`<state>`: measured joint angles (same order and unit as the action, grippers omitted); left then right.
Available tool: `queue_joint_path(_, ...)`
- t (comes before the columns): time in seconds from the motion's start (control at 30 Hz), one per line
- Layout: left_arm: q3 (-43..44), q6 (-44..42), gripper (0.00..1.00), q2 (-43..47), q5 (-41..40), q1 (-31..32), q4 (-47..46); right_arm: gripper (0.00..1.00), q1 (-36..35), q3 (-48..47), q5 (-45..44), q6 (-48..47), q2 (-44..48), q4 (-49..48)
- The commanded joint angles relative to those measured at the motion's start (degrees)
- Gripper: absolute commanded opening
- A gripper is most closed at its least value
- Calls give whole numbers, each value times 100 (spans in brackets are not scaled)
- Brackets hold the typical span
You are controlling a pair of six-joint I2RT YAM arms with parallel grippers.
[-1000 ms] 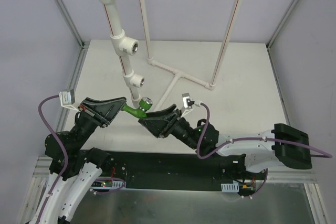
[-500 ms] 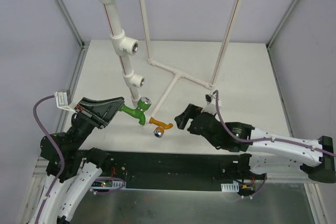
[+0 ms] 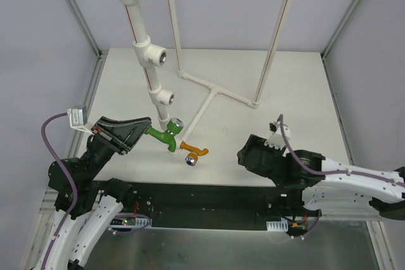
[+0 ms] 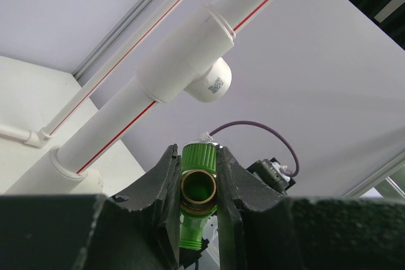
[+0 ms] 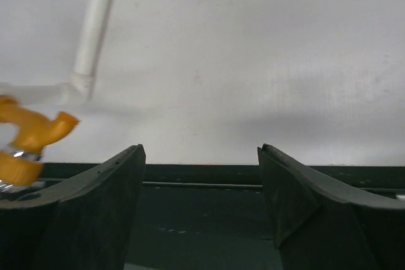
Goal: Install the water faucets
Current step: Adjust the water faucet.
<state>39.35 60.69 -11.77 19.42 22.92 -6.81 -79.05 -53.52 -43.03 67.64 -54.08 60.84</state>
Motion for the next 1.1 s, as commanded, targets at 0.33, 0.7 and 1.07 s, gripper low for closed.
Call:
queue_joint_path(0.33,257,250,0,-325,185,29,-935,75,21,1740,688,-2876,2502,-6414)
queue_joint_path(0.7,292,619,0,-589,246,29,-1525,75,-463,914,2466,-5524,-101,-10513)
queue_joint_path(1.07,108,822,0,-519,194,29,-1745,71,-463,184,2659,-5586,-822,-11041)
